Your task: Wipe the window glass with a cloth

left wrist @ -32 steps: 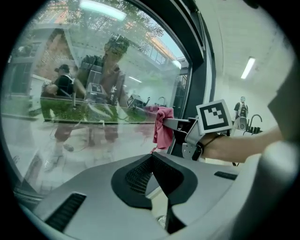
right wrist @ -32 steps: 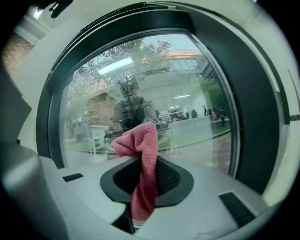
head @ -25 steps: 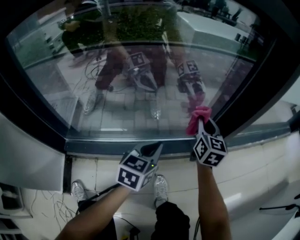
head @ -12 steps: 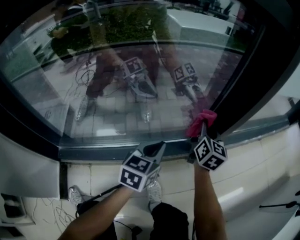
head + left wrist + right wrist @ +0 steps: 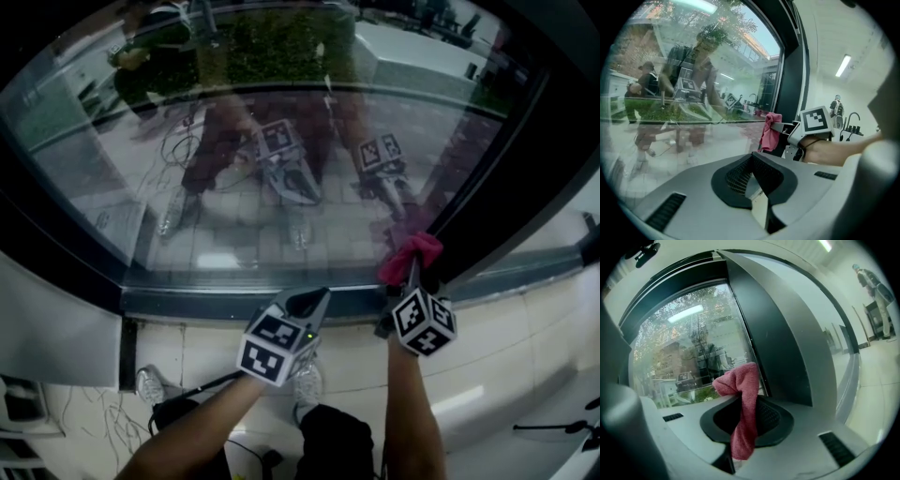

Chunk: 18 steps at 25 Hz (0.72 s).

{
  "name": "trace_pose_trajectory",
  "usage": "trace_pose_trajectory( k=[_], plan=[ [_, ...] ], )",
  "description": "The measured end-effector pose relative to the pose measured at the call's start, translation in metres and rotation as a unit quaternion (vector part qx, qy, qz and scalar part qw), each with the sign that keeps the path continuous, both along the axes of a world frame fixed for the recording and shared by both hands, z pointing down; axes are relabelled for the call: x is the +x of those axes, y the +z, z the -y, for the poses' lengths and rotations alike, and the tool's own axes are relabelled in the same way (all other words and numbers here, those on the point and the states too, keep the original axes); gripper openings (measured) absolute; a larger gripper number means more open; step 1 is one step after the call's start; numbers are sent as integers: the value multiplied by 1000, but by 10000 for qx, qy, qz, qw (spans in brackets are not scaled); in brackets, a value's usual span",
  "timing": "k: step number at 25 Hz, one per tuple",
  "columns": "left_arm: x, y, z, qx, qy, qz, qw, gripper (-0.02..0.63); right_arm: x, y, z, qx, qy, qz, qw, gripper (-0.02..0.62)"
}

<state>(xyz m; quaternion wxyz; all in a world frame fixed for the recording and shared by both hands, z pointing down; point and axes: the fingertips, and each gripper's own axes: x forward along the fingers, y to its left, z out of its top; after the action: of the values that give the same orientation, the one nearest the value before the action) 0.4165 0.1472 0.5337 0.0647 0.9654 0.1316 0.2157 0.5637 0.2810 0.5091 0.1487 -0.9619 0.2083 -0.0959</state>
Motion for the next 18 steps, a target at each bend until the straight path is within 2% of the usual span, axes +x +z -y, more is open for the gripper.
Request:
trace_pose_trajectory(
  k=[3, 6, 10, 14, 18],
  plan=[
    [-4, 3, 9, 51, -92, 11, 9999, 6, -5, 1, 3, 17, -57, -34, 10000, 52],
    [-22, -2, 33, 25, -229, -21, 9997, 6, -27, -6, 29, -94, -278, -146, 9995, 52],
    [-56, -13, 77, 21, -469, -84, 9989, 6, -69, -20, 81, -381, -747, -390, 9957, 52],
    [-98, -16, 132, 70, -795, -108, 9968, 6, -114, -27, 148, -629, -1336, -643, 9869, 52],
    [-145, -16, 190, 80, -1223, -59, 9924, 6, -156, -28, 215, -657, -1851, -668, 9782, 53]
  ],
)
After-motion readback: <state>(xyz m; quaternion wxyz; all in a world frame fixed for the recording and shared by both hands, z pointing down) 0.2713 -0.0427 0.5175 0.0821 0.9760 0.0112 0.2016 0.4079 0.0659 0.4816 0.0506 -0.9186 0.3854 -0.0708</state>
